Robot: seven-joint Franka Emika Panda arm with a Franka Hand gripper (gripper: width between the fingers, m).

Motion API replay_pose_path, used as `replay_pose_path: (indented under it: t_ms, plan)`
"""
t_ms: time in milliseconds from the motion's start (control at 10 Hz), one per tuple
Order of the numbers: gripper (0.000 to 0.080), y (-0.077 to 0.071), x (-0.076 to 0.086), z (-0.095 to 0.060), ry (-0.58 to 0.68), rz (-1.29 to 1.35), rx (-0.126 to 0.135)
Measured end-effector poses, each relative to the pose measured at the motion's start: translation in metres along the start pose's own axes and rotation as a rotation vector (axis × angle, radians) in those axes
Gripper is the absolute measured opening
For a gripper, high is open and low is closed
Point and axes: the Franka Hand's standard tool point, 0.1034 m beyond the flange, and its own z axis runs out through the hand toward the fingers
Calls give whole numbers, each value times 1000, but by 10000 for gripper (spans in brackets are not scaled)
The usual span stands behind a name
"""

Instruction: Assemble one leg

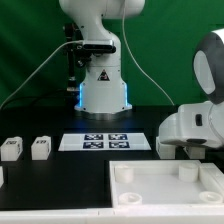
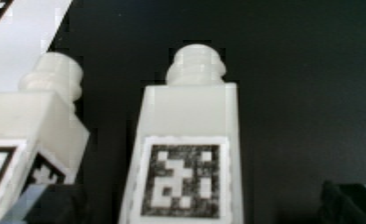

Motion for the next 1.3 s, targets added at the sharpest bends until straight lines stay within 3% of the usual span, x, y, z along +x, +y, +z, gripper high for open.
replay_pose_path:
  t_ms: [100, 300, 400, 1100, 1200, 1300]
  plan:
    - [649, 0, 0, 0, 1, -1, 0]
    - [378, 0, 0, 0, 1, -1, 0]
    - [290, 0, 0, 0, 1, -1, 0]
    - [290, 0, 0, 0, 1, -1, 1]
    - [291, 1, 2, -6, 15, -7, 8]
    - [291, 6, -1, -29, 66, -6, 28]
